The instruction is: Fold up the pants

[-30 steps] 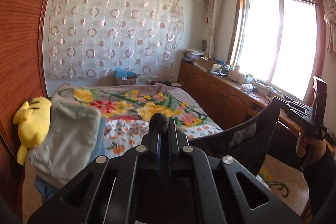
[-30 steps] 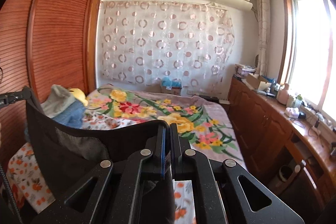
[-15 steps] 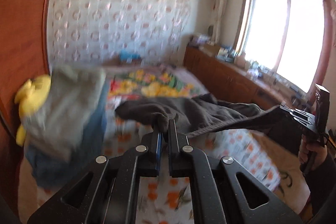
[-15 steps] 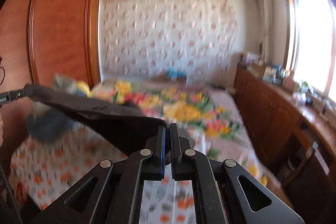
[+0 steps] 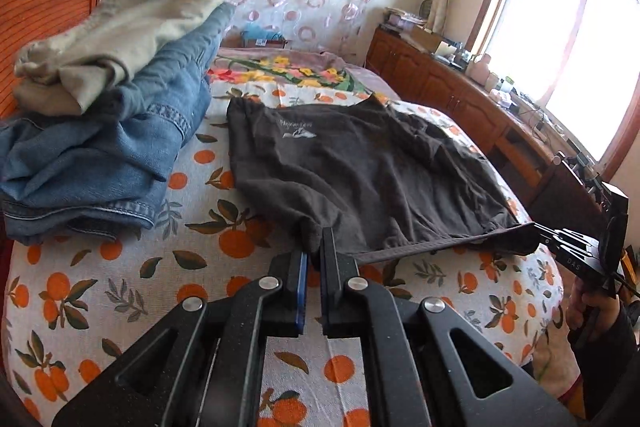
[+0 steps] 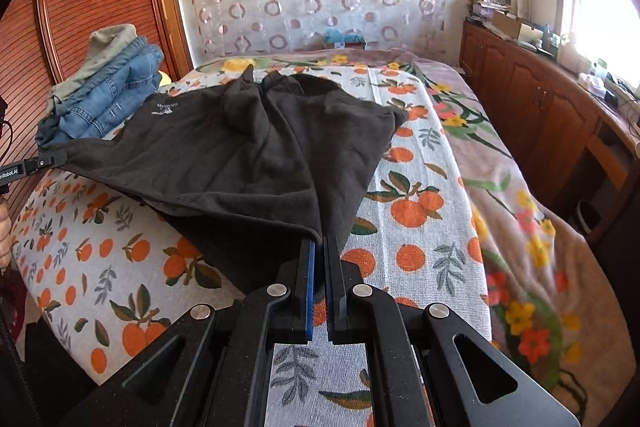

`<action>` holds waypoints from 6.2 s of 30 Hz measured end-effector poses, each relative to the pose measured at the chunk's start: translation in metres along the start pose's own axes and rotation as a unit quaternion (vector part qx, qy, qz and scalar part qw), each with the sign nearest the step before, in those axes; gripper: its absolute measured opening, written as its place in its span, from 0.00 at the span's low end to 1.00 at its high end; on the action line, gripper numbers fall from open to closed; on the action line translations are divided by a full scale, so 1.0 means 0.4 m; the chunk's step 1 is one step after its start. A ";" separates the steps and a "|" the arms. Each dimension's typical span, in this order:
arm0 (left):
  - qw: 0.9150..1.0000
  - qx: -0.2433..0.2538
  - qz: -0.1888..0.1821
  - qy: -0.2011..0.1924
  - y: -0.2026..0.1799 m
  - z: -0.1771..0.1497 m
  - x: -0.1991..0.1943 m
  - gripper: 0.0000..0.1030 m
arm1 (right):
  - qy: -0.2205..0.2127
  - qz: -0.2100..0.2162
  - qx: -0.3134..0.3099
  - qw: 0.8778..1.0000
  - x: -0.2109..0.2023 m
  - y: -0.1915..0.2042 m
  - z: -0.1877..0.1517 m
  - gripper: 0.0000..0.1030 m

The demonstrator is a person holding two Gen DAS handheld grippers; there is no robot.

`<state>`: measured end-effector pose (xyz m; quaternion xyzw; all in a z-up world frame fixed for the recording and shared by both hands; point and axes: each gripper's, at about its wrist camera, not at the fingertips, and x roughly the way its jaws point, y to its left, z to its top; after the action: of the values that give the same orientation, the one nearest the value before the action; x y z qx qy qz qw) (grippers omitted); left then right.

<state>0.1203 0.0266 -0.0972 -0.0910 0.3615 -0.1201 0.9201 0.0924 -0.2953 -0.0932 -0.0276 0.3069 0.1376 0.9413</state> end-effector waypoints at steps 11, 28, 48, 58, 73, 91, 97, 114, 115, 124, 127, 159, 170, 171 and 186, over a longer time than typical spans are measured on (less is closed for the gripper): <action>0.999 0.020 -0.023 -0.026 -0.045 -0.049 -0.147 0.06 | -0.029 0.022 0.010 0.999 -0.153 -0.008 -0.066 0.03; 1.000 0.028 -0.007 0.002 -0.042 -0.149 -0.159 0.06 | 0.004 0.034 0.017 0.999 -0.138 0.010 -0.102 0.03; 0.999 0.040 0.020 -0.026 -0.038 -0.126 -0.210 0.48 | 0.005 0.017 0.009 1.000 -0.172 0.019 -0.101 0.12; 0.997 0.064 0.010 -0.030 -0.075 -0.066 -0.158 0.65 | -0.013 0.007 -0.005 1.000 -0.190 0.006 -0.070 0.33; 0.992 0.126 -0.014 0.014 -0.156 0.096 0.084 0.65 | -0.011 0.028 -0.039 0.999 0.050 0.007 0.102 0.37; 0.985 0.136 -0.049 0.092 -0.198 0.239 0.368 0.53 | 0.055 0.116 -0.083 0.988 0.345 0.026 0.243 0.31; 0.980 0.144 -0.064 0.118 -0.207 0.240 0.429 0.40 | 0.068 0.113 -0.093 0.987 0.391 0.022 0.243 0.07; 0.986 0.143 -0.077 0.032 -0.215 0.338 0.319 0.01 | -0.050 0.083 -0.069 0.993 0.264 -0.010 0.318 0.01; 0.986 0.139 -0.078 0.040 -0.208 0.338 0.327 0.01 | -0.050 0.072 -0.070 0.994 0.275 -0.012 0.319 0.01; 0.985 0.124 -0.067 0.102 -0.163 0.261 0.389 0.44 | 0.038 0.033 -0.088 0.995 0.419 0.014 0.261 0.01; 0.984 0.125 -0.064 0.112 -0.160 0.250 0.410 0.46 | 0.036 0.036 -0.088 0.995 0.426 0.019 0.257 0.01; 0.990 0.135 -0.026 0.031 -0.133 0.130 0.131 0.46 | 0.020 0.050 -0.039 0.998 0.089 0.047 0.074 0.12; 0.990 0.133 -0.022 0.049 -0.118 -0.035 0.026 0.46 | 0.047 0.091 -0.034 0.994 0.025 0.091 -0.039 0.12; 0.990 0.130 -0.019 0.051 -0.113 -0.049 0.019 0.46 | 0.053 0.092 -0.037 0.994 0.027 0.097 -0.049 0.12; 0.993 0.090 0.004 0.073 -0.013 -0.151 -0.009 0.46 | 0.064 0.062 -0.078 0.993 0.079 0.152 -0.050 0.41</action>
<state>0.0754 0.0177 -0.1369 0.0026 0.4155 -0.1549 0.8963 0.0889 -0.2319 -0.1259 -0.0901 0.3560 0.2175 0.9044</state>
